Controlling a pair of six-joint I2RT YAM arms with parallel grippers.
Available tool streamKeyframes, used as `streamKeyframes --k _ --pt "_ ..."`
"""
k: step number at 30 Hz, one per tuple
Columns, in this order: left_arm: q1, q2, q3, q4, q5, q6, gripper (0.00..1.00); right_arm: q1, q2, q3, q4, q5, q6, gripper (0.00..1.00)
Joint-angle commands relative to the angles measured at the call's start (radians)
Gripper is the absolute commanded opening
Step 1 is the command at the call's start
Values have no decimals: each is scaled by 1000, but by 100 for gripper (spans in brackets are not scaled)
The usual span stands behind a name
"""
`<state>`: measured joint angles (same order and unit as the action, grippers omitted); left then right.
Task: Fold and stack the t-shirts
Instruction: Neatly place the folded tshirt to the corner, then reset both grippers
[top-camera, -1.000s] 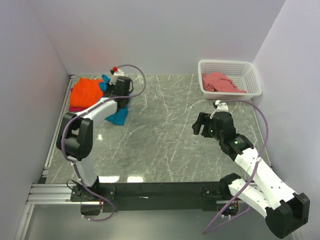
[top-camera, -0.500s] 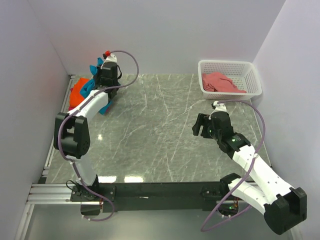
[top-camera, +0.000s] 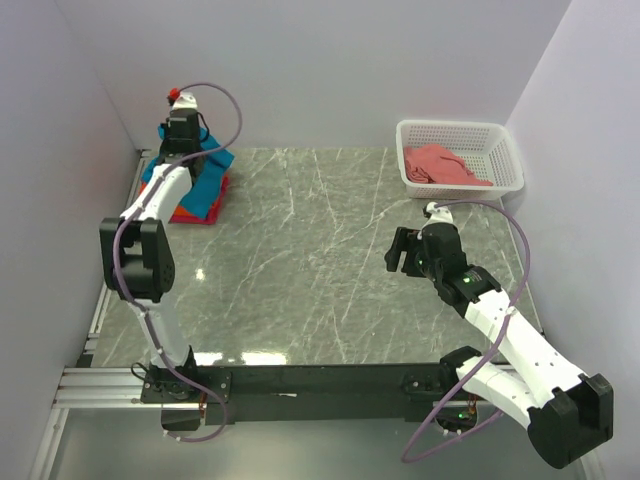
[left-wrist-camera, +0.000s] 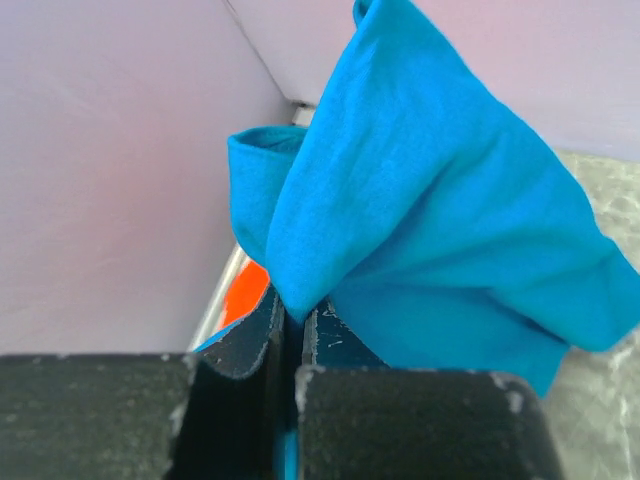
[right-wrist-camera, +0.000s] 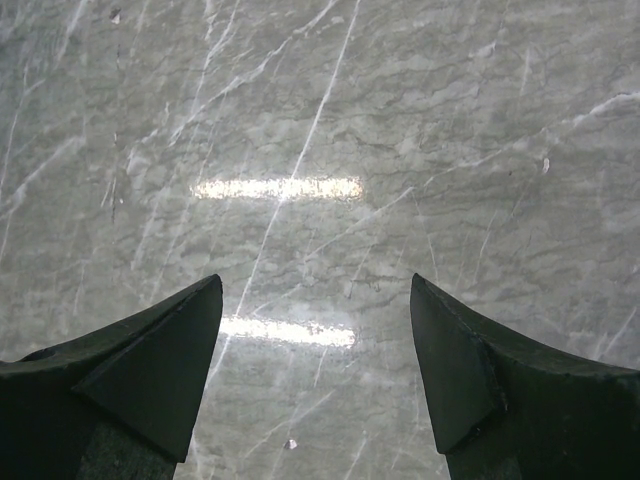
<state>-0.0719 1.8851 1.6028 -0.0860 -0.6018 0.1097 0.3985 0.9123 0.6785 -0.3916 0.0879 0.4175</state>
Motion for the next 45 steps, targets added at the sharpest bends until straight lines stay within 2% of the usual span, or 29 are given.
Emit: streamKeyframes --k 1,3,8,10,13,15,16,17,24,29,32,35,38,39,40,42,44,45 --pt "66 84 75 -30 147 -94 1 -9 -12 21 -12 30 0 82" --pt "99 156 117 -64 192 -145 1 -9 -9 32 -33 45 1 82" --pt "190 348 337 -243 163 -282 1 -9 -7 64 -62 59 21 82" --pt "236 379 403 -287 178 -336 1 -9 -7 69 -62 53 26 82" --pt "277 384 381 -275 209 -386 1 -9 0 76 -64 50 32 82" --pt "293 359 349 -247 230 -392 40 -9 11 84 -72 49 30 82" --pt "296 347 347 -247 226 -390 65 -9 16 84 -72 44 32 82" --pt "297 341 345 -247 223 -386 99 -9 17 84 -73 39 30 82" --pt "297 246 356 -267 255 -400 99 -9 8 78 -69 30 35 82" --pt "290 158 416 -368 299 -498 99 -9 -21 73 -78 50 41 82" --pt "256 63 395 -397 326 -582 99 -7 -46 78 -84 88 70 83" --pt "184 -73 277 -412 349 -680 99 -9 -73 72 -70 105 107 84" --pt "40 -266 3 -309 332 -760 99 -9 -95 55 -52 105 129 86" --pt "-56 -314 -159 -188 356 -763 99 -9 -107 46 -47 101 130 86" --pt "-102 -390 -232 -141 382 -766 100 -9 -115 41 -46 104 133 86" --pt "-233 -446 -405 -66 460 -786 99 -9 -136 24 -33 111 136 86" --pt "-310 -506 -504 -35 452 -858 99 -9 -164 6 -20 125 144 86" --pt "-388 -526 -606 -12 442 -878 99 -9 -173 -16 -12 130 144 86"
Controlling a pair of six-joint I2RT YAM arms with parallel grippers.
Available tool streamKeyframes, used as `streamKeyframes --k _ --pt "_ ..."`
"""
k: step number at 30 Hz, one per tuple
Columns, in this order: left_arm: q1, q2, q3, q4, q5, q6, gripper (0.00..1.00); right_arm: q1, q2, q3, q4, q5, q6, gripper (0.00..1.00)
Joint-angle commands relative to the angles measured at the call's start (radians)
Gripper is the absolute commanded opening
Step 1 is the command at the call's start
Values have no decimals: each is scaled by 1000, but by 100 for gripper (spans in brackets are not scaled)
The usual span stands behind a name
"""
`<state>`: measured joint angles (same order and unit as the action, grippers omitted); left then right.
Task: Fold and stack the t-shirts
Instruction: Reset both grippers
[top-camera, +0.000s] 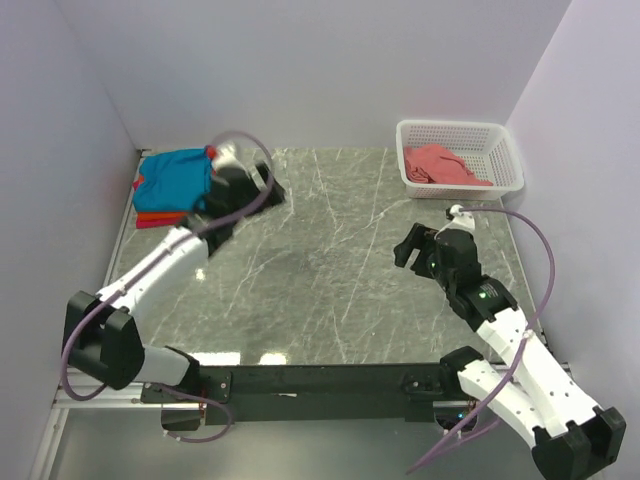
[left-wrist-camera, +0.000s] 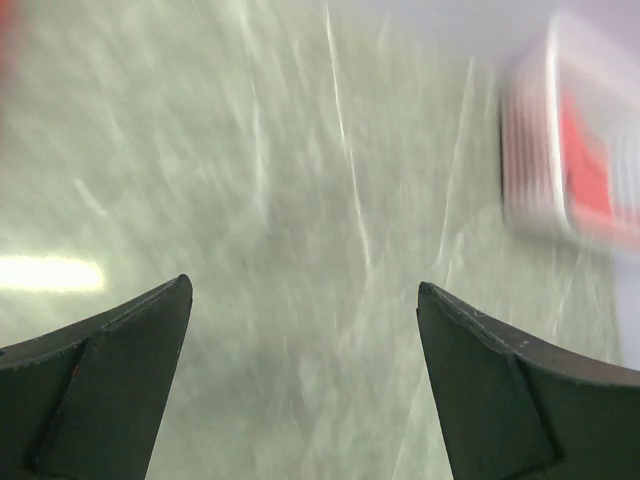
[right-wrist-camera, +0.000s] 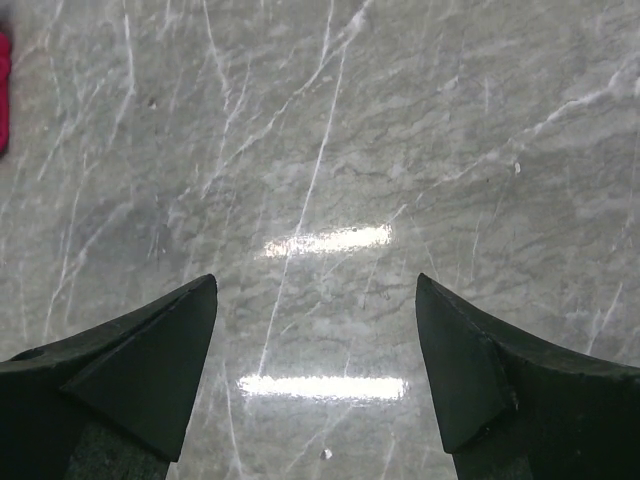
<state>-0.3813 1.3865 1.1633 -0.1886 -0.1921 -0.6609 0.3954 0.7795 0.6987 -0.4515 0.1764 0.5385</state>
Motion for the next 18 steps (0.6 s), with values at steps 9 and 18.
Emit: streamKeyframes --k 9,18 --pt "-346 -156 -424 74 -84 -220 100 -6 -132 -149 143 72 61 87" --pt "-347 -302 -462 44 -253 -217 99 -6 -146 -188 168 77 78 88"
